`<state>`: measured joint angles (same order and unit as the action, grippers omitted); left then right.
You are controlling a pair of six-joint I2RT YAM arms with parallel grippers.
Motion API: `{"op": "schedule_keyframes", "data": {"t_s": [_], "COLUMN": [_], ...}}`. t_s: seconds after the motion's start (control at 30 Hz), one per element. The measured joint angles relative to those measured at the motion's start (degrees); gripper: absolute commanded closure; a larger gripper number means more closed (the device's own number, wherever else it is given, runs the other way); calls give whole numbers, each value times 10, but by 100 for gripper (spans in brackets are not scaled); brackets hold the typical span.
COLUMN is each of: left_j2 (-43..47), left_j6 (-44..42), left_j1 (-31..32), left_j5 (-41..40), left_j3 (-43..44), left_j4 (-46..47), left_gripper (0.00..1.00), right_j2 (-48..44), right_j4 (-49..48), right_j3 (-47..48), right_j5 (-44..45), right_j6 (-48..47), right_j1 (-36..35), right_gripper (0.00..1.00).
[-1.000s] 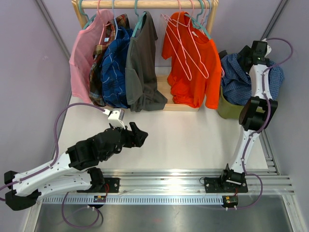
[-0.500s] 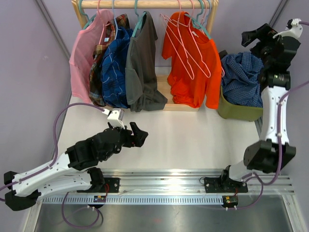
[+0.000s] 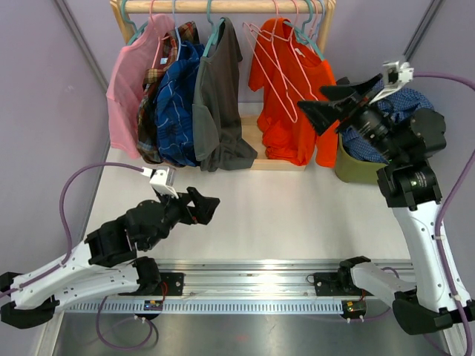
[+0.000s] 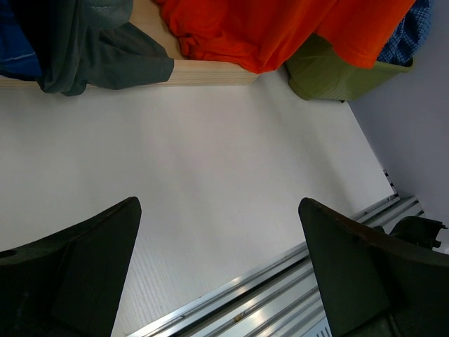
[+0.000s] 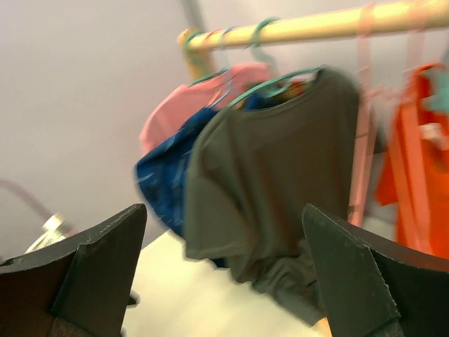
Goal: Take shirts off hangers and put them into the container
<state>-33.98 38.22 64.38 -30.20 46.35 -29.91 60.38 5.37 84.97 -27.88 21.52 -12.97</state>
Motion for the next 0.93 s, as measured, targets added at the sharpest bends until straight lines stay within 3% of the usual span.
{"op": "schedule_keyframes", "data": {"t_s": [0.23, 0.43, 0.93], "left_j2": [15, 17, -69], "left_j6": [-32, -52, -106], "left_j1": [0, 0, 0], "left_j5": [-3, -4, -4], "left_j3": [20, 47, 123], "left_j4": [2, 10, 27], "left_gripper": [1, 1, 1], "right_j2": [35, 68, 5], "right_j4": [73, 150, 203], "right_j3": [0, 0, -37], "right_j5": [-15, 35, 151], "right_j6": [-25, -54, -66], "right_j1": [-161, -262, -293], "right_gripper": [0, 1, 0]}}
